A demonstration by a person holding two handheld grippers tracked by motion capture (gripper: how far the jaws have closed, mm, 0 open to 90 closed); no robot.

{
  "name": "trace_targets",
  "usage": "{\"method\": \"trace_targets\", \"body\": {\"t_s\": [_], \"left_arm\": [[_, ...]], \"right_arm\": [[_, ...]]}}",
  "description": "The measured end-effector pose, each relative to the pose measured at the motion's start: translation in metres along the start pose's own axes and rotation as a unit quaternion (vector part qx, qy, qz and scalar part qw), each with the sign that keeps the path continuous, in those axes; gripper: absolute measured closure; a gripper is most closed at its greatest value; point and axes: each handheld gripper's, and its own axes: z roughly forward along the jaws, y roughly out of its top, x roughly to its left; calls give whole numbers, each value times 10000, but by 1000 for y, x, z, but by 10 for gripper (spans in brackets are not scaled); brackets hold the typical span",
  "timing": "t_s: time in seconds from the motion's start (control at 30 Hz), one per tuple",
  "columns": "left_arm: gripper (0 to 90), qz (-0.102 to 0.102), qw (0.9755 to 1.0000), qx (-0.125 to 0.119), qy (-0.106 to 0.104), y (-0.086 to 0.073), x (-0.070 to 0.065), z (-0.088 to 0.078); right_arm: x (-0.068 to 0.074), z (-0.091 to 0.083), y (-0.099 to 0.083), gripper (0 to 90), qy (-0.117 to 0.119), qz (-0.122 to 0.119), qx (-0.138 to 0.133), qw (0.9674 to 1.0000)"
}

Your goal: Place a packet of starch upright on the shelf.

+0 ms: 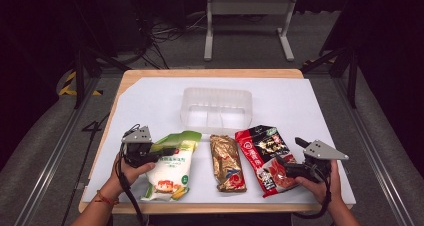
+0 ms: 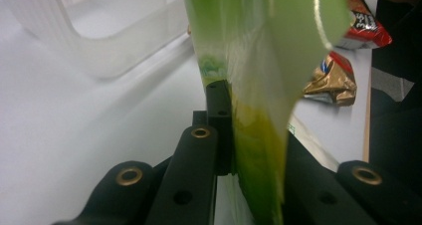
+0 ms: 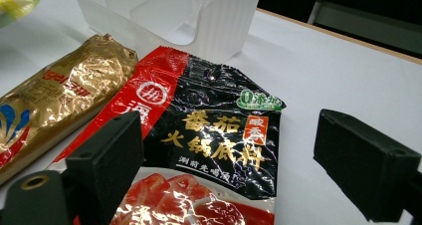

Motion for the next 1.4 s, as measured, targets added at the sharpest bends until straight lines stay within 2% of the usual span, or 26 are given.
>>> {"method": "trace_targets", "body": {"t_s": [0.3,0.6,0.83,0.97,1.17,1.4], "left_arm": [[900,198,9987,-453,143,8,-12,-17],[900,401,9962,-712,315,17,-22,-29],[900,377,9938,-914,508,23,-23,-39],[900,361,9927,-1021,527,28,-24,-41],[900,447,9901,-1166,641,37,-25,-45],[900,395,9867,-1377,763,45,-24,-51]], "right_arm": [[-1,-1,0,130,-42,34,-7,10000],[-2,-3,0,131,-52,65,-50,10000],[-4,-4,0,131,-77,102,-72,9999],[-5,-4,0,131,-85,161,-112,9998],[-6,-5,-1,132,-102,165,-135,9997],[-5,-4,-2,132,-118,172,-105,9997]]}}
